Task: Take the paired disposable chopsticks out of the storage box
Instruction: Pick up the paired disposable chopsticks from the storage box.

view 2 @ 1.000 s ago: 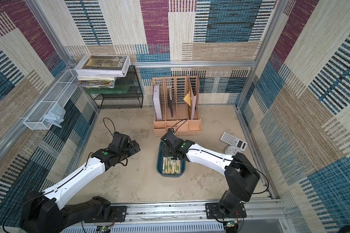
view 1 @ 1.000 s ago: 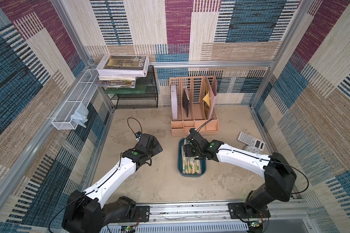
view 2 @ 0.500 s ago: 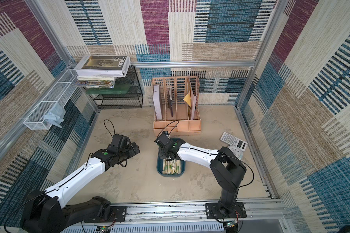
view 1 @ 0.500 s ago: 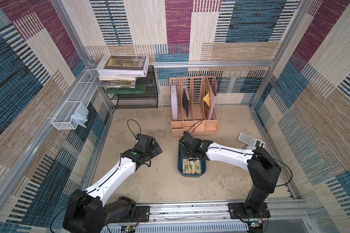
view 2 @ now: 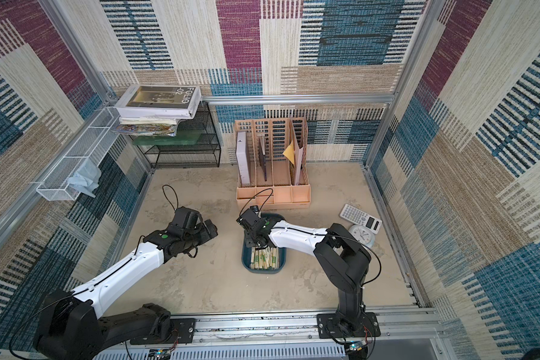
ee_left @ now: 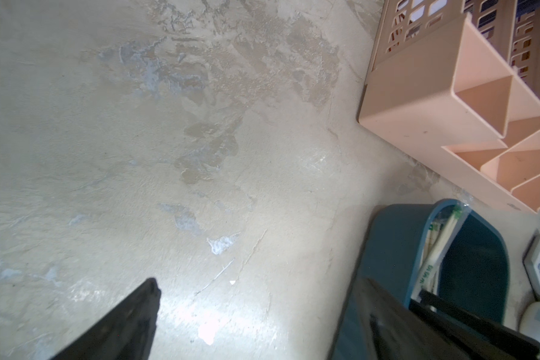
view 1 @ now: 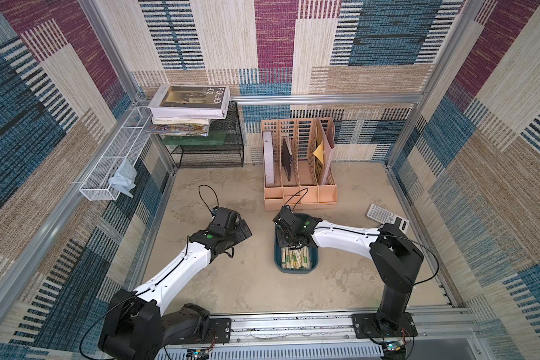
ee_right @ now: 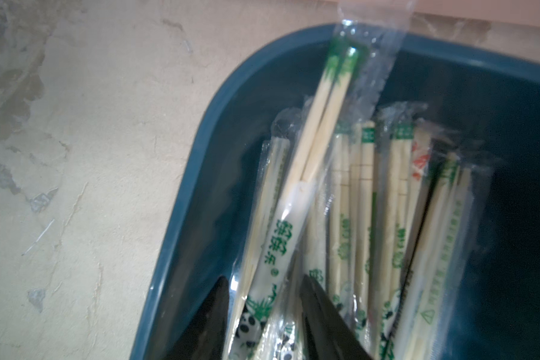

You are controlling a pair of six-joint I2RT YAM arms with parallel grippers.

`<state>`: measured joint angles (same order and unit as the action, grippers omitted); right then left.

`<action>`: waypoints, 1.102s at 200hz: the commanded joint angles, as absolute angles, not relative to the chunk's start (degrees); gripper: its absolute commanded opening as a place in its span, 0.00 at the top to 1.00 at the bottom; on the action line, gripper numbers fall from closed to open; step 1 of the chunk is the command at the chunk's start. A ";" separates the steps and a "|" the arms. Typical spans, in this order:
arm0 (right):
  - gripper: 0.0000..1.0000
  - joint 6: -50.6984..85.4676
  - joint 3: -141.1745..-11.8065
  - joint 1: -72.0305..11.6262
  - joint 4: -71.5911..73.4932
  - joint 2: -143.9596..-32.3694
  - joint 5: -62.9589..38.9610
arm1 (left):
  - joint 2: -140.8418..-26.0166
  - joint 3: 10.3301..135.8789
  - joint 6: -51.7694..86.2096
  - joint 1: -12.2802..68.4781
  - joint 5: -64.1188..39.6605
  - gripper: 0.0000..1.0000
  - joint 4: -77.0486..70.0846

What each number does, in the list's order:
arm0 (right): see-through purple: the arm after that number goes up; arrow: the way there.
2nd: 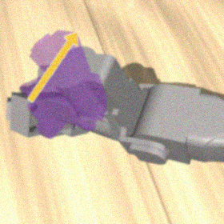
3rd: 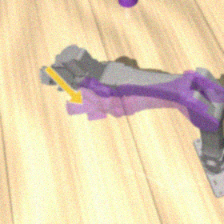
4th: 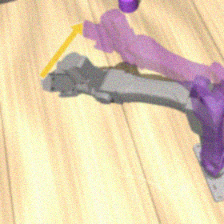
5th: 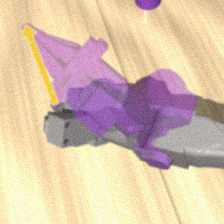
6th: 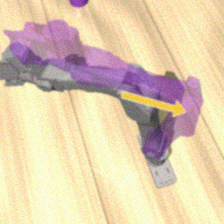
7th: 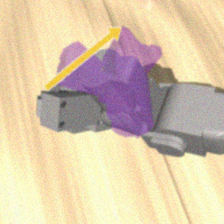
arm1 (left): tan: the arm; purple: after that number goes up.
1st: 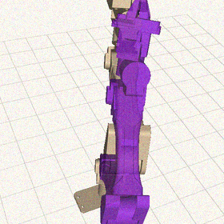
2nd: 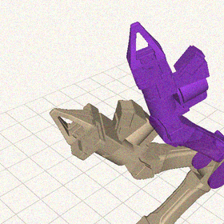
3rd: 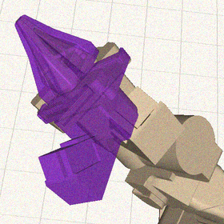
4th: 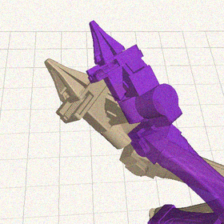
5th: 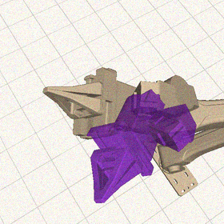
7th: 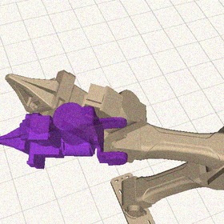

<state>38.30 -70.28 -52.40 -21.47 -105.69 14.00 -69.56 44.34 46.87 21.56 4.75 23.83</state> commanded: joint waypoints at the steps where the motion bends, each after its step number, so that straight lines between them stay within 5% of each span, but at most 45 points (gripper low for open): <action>1: 0.62 38.64 -70.69 -52.47 -20.91 -105.88 13.58 | -69.51 44.63 46.27 21.53 4.71 0.01 23.12; 65: 0.78 38.81 -70.49 -52.44 -20.39 -106.17 12.92 | -69.77 44.53 46.32 21.53 4.55 0.01 23.19; 117: 0.80 39.11 -69.84 -52.38 -21.00 -103.28 13.01 | -69.86 45.25 45.75 21.53 4.12 0.01 23.65; 220: 1.00 38.41 -67.30 -48.51 -20.82 -92.50 12.65 | -71.26 49.58 41.77 22.68 -1.42 0.01 23.75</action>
<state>38.72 -67.85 -49.47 -21.08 -94.65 12.69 -70.57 48.38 43.24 21.89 1.19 23.94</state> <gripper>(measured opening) 0.087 0.992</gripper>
